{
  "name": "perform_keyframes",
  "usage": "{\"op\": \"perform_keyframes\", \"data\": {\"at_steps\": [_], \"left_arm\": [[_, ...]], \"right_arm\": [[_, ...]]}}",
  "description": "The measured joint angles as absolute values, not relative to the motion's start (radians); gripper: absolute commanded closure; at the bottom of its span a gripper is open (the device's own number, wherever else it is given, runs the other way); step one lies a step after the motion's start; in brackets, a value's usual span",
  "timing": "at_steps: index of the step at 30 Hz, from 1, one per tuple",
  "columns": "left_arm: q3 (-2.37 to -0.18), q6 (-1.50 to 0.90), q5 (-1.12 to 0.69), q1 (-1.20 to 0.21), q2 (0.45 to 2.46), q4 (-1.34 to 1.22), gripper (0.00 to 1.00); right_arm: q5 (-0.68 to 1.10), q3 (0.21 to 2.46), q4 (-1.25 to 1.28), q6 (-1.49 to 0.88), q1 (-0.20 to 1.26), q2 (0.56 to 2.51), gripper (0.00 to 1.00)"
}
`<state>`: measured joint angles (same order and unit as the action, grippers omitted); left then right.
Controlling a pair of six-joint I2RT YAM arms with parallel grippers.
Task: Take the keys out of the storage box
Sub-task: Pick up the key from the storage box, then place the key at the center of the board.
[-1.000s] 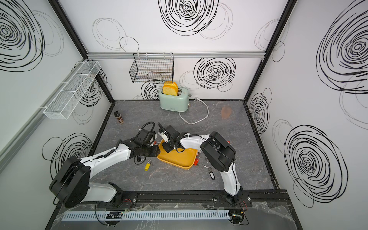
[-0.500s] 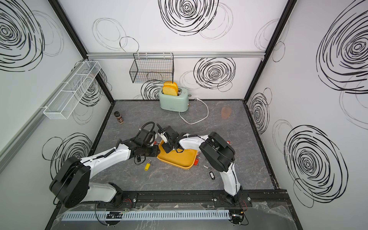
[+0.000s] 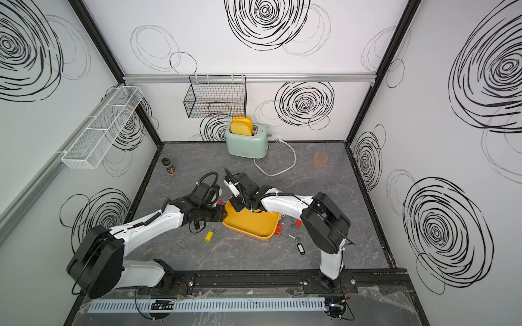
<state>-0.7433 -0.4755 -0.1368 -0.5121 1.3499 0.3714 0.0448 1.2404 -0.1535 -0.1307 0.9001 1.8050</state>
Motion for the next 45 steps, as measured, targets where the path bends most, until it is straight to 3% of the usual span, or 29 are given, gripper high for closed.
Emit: {"op": "perform_keyframes", "data": {"at_steps": [10,24,30,36,45], "left_arm": [[-0.775,-0.478,-0.123,-0.5,1.256,0.422,0.4],[-0.805,-0.479,-0.12,-0.496,1.223,0.454,0.38],[-0.814,-0.479,-0.125,-0.501,1.223,0.454,0.38],[-0.814,-0.479,-0.126,-0.505,1.223,0.454,0.38],[-0.814,-0.479,-0.126,-0.51,1.224,0.454,0.38]], "right_arm": [[0.015,1.202,-0.215,-0.18,0.853,1.616,1.0],[-0.113,0.916,-0.454,-0.451,0.455,1.156,1.0],[-0.159,0.78,-0.599,-0.606,0.358,1.026,1.0],[-0.147,0.656,-0.687,-0.712,0.273,0.947,1.0],[-0.119,0.554,-0.756,-0.81,0.257,0.907,1.0]]}}
